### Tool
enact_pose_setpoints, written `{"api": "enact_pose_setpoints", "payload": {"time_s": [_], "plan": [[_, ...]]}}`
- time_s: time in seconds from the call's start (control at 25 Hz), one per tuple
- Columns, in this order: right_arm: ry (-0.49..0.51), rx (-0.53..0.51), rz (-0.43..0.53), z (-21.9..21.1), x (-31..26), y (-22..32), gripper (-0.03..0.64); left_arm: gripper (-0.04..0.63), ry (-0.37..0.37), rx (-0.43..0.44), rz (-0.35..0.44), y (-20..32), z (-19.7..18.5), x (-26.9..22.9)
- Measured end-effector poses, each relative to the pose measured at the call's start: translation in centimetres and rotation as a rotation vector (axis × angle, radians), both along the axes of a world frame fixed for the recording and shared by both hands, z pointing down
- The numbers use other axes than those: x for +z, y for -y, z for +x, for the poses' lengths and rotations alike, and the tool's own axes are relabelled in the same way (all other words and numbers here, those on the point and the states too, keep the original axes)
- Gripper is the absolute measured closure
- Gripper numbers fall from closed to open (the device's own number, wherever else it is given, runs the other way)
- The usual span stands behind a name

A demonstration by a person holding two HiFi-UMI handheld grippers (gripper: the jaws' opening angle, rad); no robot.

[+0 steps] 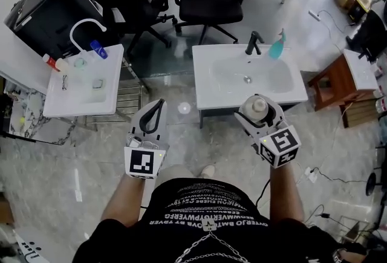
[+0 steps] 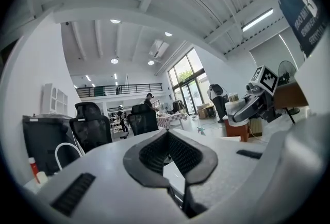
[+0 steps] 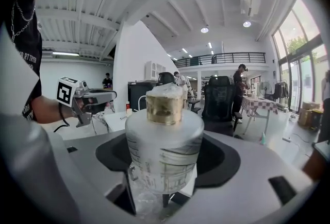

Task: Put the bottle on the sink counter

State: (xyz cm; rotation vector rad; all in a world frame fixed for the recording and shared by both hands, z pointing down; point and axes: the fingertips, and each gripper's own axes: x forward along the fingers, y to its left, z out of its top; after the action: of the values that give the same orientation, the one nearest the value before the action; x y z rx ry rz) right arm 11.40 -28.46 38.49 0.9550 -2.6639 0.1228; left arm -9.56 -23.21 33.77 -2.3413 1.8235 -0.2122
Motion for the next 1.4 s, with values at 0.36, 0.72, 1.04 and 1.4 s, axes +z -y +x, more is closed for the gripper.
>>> {"api": "enact_pose_setpoints", "payload": {"time_s": [0.36, 0.72, 1.04, 1.4], "plan": [[0.008, 0.006, -0.052, -2.3, 6.2, 6.5, 0.284, 0.589, 0.036, -0.044, -0.038, 4.3, -2.5, 1.8], [-0.002, 0.088, -0.088, -5.8, 13.8, 13.5, 0.284, 0.589, 0.017, 0.021, -0.014, 14.1, -3.9, 1.8], [-0.068, 0.075, -0.189, -9.9, 22.6, 17.2, 0.284, 0.589, 0.025, 0.098, -0.046, 21.0, -4.5, 3.9], [-0.093, 0.092, -0.324, -12.8, 31.7, 18.2, 0.284, 0.589, 0.048, 0.112, -0.094, 23.9, -6.4, 6.3]]}}
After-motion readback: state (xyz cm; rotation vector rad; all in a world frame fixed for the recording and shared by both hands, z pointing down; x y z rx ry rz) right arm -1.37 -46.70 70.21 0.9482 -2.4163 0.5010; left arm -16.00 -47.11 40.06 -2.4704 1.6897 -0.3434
